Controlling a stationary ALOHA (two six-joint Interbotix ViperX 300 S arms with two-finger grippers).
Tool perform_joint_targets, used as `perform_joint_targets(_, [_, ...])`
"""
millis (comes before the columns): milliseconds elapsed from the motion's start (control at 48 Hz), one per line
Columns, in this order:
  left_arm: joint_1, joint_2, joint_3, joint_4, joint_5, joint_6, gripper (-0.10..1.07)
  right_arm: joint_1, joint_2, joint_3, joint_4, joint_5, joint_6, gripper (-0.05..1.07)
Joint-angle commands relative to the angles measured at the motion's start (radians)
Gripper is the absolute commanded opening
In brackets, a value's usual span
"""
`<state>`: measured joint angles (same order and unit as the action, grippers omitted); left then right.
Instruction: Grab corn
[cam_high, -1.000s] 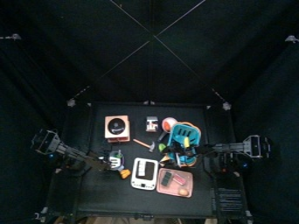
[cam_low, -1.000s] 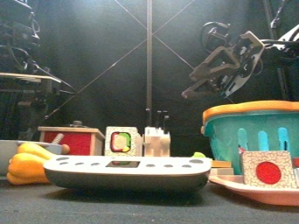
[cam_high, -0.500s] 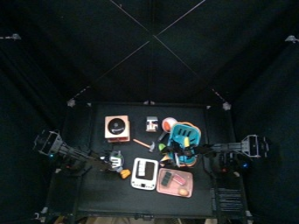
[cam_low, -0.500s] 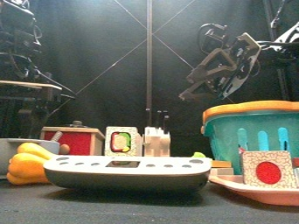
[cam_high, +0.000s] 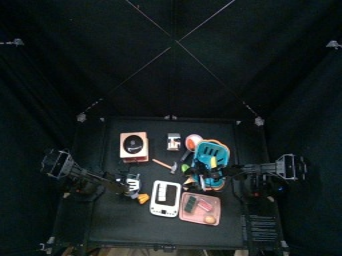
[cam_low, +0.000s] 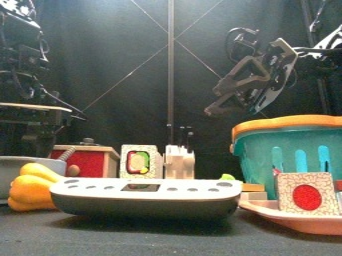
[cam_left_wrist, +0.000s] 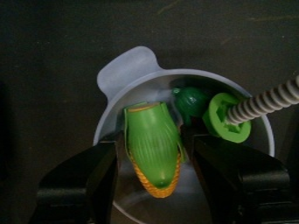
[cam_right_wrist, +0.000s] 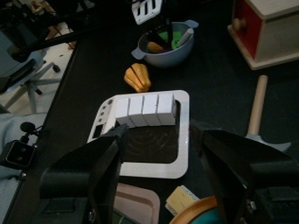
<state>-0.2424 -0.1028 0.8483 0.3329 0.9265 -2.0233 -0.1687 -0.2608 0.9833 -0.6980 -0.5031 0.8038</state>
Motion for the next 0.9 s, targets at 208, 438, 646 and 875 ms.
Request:
perform_joint_targets(208, [0.017,0.020,-0.015,0.002,0.002,0.002,0.89,0.003,-0.009,-0.021,0.005,-0.003,0.002,0.91])
perform_joint_targets(438, [0.017,0.020,-0.017,0.002,0.002,0.002,0.81,0.003,-0.008,-0.021,0.005,-0.003,0.002,0.91])
perform_joint_targets(646, [0.017,0.009,-0.021,0.002,0.006,0.002,0.72,0.003,-0.008,-0.021,0.005,-0.003,0.002,0.91])
perform_joint_targets(875, [0.017,-0.032,-0.046,0.005,0.057,0.005,0.72,0.003,-0.008,-0.021,0.005,-0.003,0.002,0.91])
